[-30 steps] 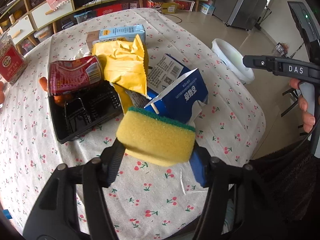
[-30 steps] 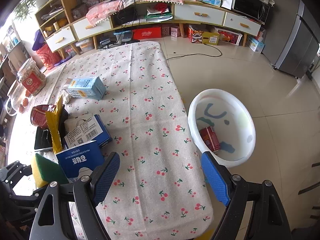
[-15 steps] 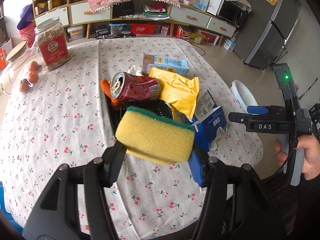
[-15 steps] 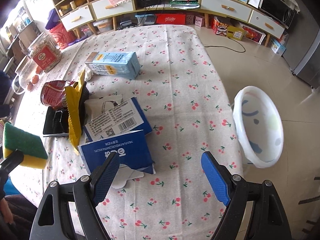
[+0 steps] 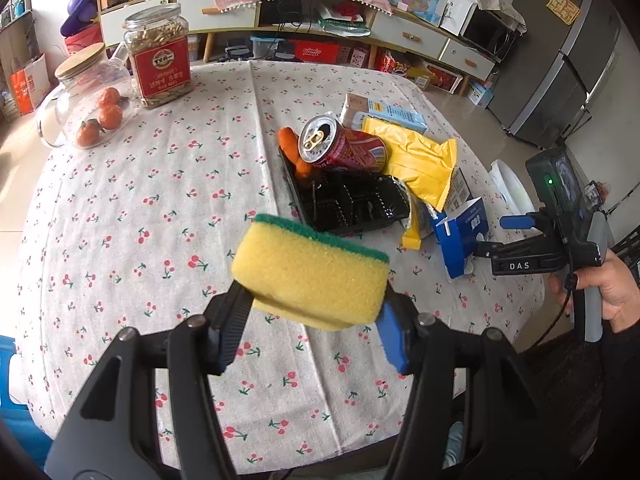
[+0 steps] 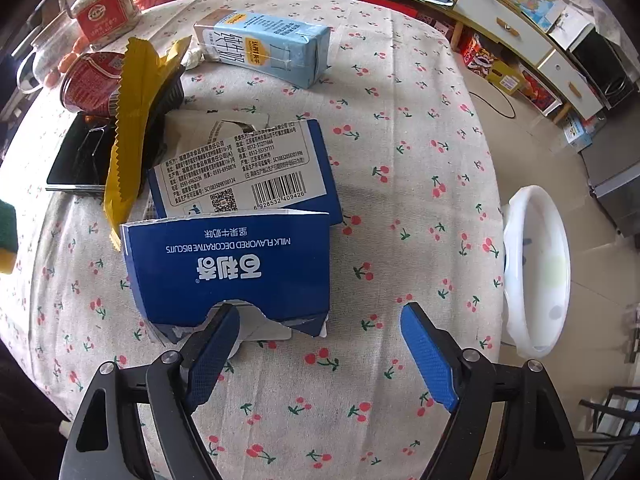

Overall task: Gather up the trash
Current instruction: 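Grasp the blue biscuit box with the right tool, then drop the biscuit box into the white bucket with the right tool while the left tool drops the sponge there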

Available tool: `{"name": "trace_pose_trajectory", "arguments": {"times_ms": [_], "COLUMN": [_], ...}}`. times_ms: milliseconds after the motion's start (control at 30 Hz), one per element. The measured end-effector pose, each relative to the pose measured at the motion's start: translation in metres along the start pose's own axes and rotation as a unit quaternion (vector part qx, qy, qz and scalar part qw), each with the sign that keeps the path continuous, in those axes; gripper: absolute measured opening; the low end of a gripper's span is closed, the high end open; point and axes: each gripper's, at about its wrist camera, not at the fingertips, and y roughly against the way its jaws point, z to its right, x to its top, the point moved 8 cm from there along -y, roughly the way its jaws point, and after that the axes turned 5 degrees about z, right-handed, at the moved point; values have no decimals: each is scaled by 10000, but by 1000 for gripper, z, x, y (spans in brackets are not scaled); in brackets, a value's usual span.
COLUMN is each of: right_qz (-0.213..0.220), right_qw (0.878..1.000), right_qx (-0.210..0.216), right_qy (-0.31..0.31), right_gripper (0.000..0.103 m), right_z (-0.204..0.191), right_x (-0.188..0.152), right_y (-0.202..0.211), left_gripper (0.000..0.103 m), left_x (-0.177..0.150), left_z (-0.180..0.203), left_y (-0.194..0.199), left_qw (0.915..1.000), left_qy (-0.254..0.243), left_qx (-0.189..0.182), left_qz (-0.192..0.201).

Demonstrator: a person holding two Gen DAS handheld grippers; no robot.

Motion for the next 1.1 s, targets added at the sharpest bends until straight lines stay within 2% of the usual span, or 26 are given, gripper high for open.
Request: {"name": "trace_pose_trajectory", "arguments": {"times_ms": [100, 167, 200, 267, 333, 467, 700, 967, 1100], "right_qz": [120, 192, 194, 134, 87, 140, 492, 736, 856], "right_qw": [9999, 9997, 9996, 9992, 9993, 9984, 9970, 9942, 9906], "right_qx": [45, 117, 170, 342, 299, 543, 588, 530, 408], "right_qy": [74, 131, 144, 138, 205, 69, -143, -584, -985], "right_gripper": [78, 67, 57, 29, 22, 21, 21, 21, 21], "right_z": [-4, -8, -9, -14, -15, -15, 1, 44, 82], "right_x": [5, 7, 8, 5, 3, -1, -5, -10, -17], "right_y": [-1, 0, 0, 0, 1, 10, 38, 52, 58], "left_gripper": [59, 59, 59, 59, 59, 59, 59, 59, 58], "left_x": [-2, -1, 0, 1, 3, 10, 20, 31, 36], "left_z": [-1, -1, -1, 0, 3, 12, 33, 63, 80], "left_y": [2, 3, 4, 4, 5, 5, 0, -8, -16], "left_qw": [10000, 10000, 10000, 10000, 9999, 9998, 9997, 9993, 9991], "left_qy": [47, 61, 64, 75, 88, 96, 36, -82, -134], "left_qx": [-1, -4, -7, -15, -35, -95, -164, -277, -331], "left_qz": [-1, 21, 32, 49, 62, 121, 177, 223, 226]}}
